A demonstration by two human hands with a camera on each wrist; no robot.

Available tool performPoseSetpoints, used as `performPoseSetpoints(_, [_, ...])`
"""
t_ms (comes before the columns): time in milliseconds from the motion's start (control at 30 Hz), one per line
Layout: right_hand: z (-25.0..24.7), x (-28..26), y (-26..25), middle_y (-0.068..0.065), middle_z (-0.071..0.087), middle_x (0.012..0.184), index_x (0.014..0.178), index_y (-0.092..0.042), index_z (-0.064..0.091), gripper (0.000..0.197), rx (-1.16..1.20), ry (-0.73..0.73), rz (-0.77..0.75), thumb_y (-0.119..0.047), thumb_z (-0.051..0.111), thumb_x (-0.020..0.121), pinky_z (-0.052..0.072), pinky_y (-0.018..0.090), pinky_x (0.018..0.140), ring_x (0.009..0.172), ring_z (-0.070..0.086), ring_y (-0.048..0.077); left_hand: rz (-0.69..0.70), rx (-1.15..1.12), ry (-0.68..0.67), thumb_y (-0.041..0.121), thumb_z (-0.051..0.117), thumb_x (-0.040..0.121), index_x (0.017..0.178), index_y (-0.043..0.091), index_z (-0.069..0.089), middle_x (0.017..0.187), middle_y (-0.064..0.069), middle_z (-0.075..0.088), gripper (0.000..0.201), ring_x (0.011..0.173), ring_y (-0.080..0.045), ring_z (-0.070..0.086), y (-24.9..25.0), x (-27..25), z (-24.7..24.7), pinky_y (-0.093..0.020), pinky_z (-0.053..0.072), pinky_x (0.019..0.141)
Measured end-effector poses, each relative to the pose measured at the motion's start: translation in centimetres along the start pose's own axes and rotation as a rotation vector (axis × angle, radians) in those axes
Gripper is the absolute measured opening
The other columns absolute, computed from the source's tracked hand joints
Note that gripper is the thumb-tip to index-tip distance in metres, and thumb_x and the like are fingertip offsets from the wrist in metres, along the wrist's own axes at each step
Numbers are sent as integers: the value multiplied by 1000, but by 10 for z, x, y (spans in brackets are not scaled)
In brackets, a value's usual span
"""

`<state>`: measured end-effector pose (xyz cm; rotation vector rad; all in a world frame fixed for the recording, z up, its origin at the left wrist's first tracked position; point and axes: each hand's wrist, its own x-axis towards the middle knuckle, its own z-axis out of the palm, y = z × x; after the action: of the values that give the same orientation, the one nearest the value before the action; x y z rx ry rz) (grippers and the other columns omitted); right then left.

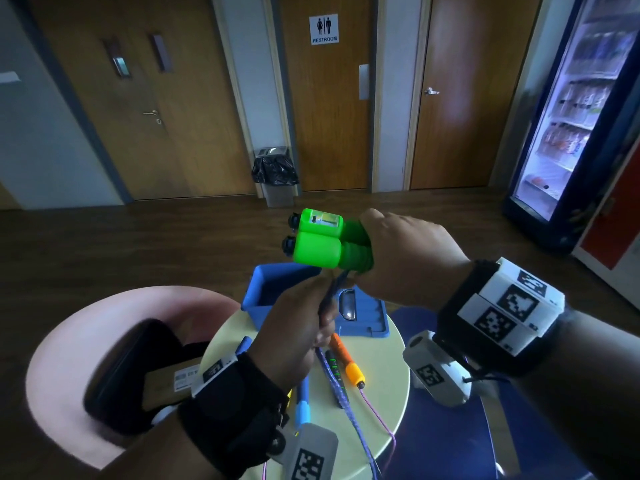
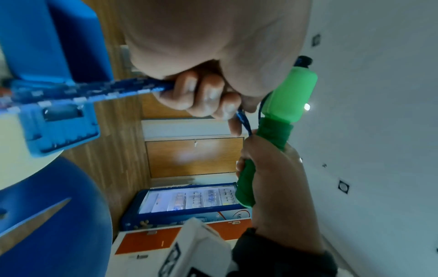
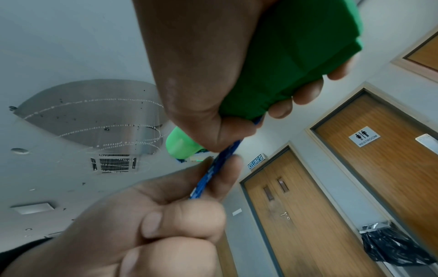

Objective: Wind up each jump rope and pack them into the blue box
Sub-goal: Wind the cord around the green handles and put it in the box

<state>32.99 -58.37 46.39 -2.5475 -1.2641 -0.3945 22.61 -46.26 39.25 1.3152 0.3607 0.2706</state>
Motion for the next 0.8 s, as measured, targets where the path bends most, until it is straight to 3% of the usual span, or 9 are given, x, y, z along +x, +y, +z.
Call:
performPoseSetpoints(100, [1,-1,-4,-9,50,81,99,-23,44,44,1,1,-19,-53,66,76,37,31,62,74,55,21,-59,-43,-35,37,69,79,63,18,43,47,0,23,36,38,-11,16,2,-2,0,-24,14,44])
performPoseSetpoints(200, [1,-2,-5,-10,47,80,100,-22,44,41,8,10,-19,-49,65,76,36,31,63,71,47,20,-118,-194,-93,27,61,86,62,20,61,56,1,31,25,44,-11,25,0,-2,-2,-26,19,49])
performPoseSetpoints(267, [2,-1,-5,-9,50,82,103,-22,47,40,11,9,-19,-46,64,77,38,31,63,73,50,20,-113,-242,-129,21,68,81,67,18,63,61,0,36,15,47,-12,29,0,-1,-3,-25,22,49])
performPoseSetpoints(367, [2,-1,-5,-9,52,84,105,-22,48,46,10,-8,-19,-51,68,74,38,31,64,77,55,21,-57,-198,-153,20,62,82,70,17,65,59,0,36,13,45,-11,29,-4,-1,-3,-22,25,46])
performPoseSetpoints(467, [3,0,-5,-9,50,85,105,-22,48,53,-2,-20,-12,-55,71,70,36,31,65,77,54,21,48,-16,-121,22,55,90,67,21,67,56,1,37,26,45,-10,28,-7,-4,-4,-21,26,46])
performPoseSetpoints(567, [6,0,-6,-8,51,85,105,-22,48,43,5,-35,-14,-47,66,75,36,30,65,77,53,21,184,297,-13,15,47,103,77,9,62,61,0,51,31,53,-15,44,-8,-7,-9,-24,40,53])
performPoseSetpoints(633, [6,0,-7,-8,51,85,104,-22,47,41,20,-48,-15,-45,65,75,36,30,64,74,49,20,261,479,47,17,46,104,81,7,59,65,4,55,28,58,-12,49,-9,-9,-12,-26,42,61])
performPoseSetpoints(700, [5,0,-8,-7,50,84,105,-21,47,43,22,-53,-19,-46,65,74,36,31,65,74,49,21,335,600,77,29,45,99,82,14,58,64,3,50,26,60,-10,45,-8,-11,-13,-30,39,61])
performPoseSetpoints(800, [6,1,-10,-7,49,84,108,-21,48,46,4,-52,-27,-47,65,74,35,31,66,77,53,24,422,714,129,33,43,92,80,13,56,70,-9,52,27,59,-7,43,-7,-15,-12,-29,36,59])
